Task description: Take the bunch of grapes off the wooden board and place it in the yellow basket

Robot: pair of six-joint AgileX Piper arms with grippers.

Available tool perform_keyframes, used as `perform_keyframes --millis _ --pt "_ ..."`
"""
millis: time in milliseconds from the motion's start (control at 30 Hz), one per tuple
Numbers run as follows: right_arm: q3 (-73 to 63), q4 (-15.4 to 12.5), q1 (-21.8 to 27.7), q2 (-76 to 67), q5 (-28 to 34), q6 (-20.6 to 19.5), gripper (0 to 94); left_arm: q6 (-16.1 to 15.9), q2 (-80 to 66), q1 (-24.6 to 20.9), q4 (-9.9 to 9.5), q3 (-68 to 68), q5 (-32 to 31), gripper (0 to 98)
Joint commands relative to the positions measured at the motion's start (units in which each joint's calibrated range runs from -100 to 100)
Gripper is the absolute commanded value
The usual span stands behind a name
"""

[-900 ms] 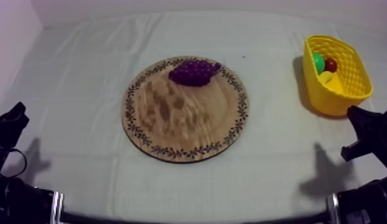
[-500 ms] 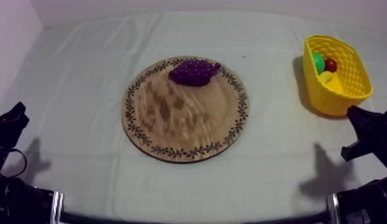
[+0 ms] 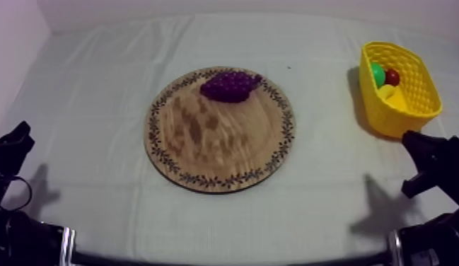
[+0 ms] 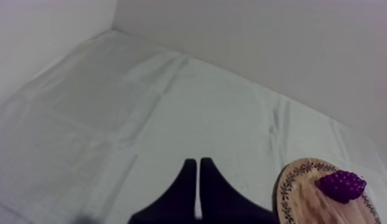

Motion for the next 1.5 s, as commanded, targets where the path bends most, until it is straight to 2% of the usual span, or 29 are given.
perform_keyframes --millis 0,267,433,633,967,1100,1300,1467 --pt "-0.19 0.54 -0.40 -0.02 -0.07 -4.30 0.5 0.02 0.02 0.02 0.01 -0.04 -0.01 0.0" --pt "-9.47 9.04 -5.08 7.13 0.83 -12.65 0.5 0.01 0.02 0.02 0.01 -0.04 -0.01 0.0" --pt "-22.11 10.02 -7.54 18.94 2.36 -11.51 0.4 0.01 0.02 0.02 0.01 -0.04 -0.01 0.0" --pt "-41.07 8.34 -9.02 34.38 8.90 -5.92 0.3 0.03 0.02 0.02 0.01 -0.04 -0.01 0.0" --pt "-64.75 4.58 -8.61 57.30 23.93 13.47 0.2 0.01 0.02 0.02 0.01 -0.04 -0.01 0.0" --pt "-70.34 3.93 -8.25 65.50 27.58 18.87 0.2 0.01 0.02 0.02 0.01 -0.04 -0.01 0.0" --pt "-81.62 2.87 -8.82 77.86 36.34 24.80 2.0 0.01 0.02 0.02 0.01 -0.04 -0.01 0.0" --pt "-91.05 3.29 -10.63 87.60 42.73 26.35 4.8 0.01 0.02 0.02 0.01 -0.04 -0.01 0.0"
